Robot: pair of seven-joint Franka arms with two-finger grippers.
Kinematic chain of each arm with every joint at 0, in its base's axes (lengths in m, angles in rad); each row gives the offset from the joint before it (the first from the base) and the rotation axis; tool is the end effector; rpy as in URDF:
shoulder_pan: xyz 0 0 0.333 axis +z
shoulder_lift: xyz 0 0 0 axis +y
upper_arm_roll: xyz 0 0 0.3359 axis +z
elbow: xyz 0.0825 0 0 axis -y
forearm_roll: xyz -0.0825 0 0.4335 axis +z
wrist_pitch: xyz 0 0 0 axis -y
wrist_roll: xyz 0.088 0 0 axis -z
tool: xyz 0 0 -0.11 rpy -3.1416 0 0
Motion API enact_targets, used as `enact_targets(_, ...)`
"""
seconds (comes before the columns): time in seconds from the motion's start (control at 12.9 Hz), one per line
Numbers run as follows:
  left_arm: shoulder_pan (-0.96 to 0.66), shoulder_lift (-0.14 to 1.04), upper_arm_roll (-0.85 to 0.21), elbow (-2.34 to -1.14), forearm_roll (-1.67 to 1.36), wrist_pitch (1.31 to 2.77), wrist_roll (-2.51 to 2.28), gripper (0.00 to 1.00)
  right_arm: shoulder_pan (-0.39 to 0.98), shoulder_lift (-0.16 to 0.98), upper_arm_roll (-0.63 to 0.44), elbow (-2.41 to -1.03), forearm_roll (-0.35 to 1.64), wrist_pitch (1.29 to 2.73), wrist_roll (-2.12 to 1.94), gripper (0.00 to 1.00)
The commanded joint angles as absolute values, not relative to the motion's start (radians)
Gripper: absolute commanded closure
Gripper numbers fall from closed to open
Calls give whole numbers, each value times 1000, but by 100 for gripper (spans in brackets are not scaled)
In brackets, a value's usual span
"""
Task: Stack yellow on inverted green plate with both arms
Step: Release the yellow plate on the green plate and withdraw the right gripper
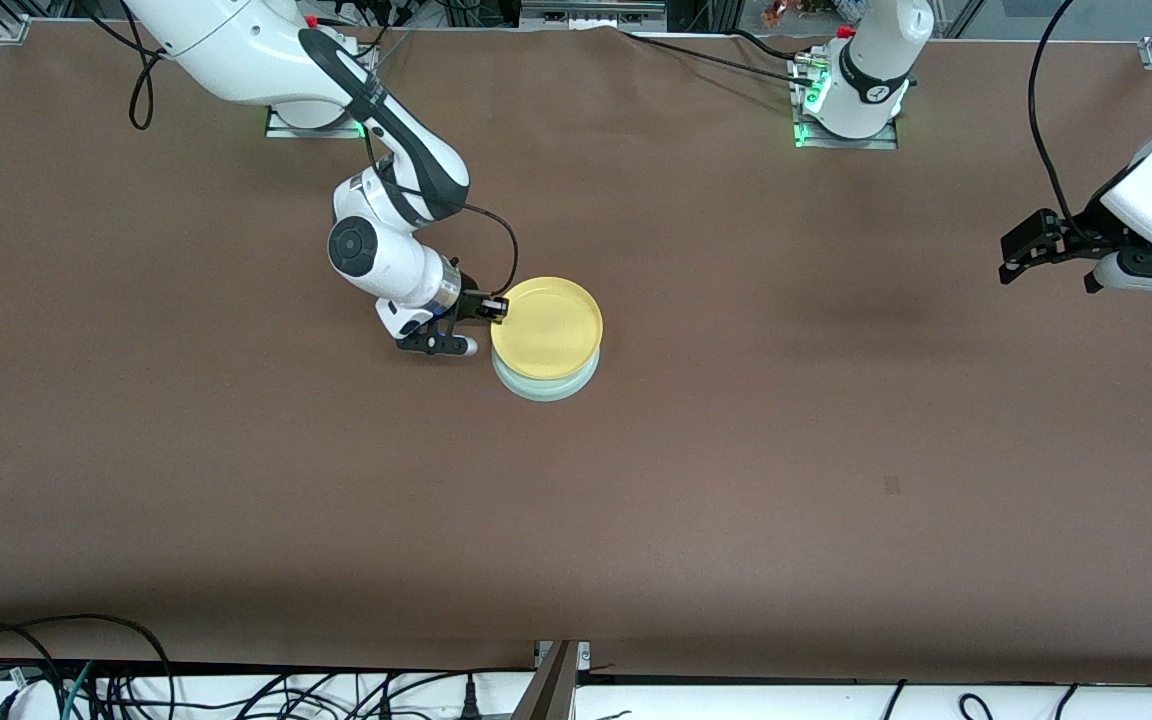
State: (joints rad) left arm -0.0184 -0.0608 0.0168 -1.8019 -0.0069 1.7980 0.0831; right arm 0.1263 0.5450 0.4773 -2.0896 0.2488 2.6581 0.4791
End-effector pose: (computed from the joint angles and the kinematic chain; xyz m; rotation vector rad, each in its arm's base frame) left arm 0.5973 -0.0013 0.5763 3.1321 -0.1306 0.0896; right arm 0.5189 0.3530 0.1653 -2.7864 0.2279 0.1915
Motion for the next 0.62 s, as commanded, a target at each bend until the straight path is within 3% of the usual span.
enact_targets(0.0,-25,-46,14,-1769,-14,1769,7,0,126,538,474,-2089,262,2674,486,100)
enact_targets(0.15,-26,-40,-3,-1760,-12,1767,-15,0,127,549,474,-2085,262,2677,489,100)
enact_targets(0.23,-26,-38,-12,-1753,-8,1767,-11,0,129,551,474,-2083,262,2680,491,72)
enact_targets(0.31,-26,-38,-14,-1749,14,1764,-9,0,127,554,474,-2082,262,2680,502,25)
enact_targets(0.39,-28,-40,-17,-1747,21,1763,-8,0,127,552,474,-2080,262,2680,505,0)
enact_targets(0.54,-26,-43,-40,-1737,21,1715,-12,0,120,549,468,-2053,261,2669,499,0)
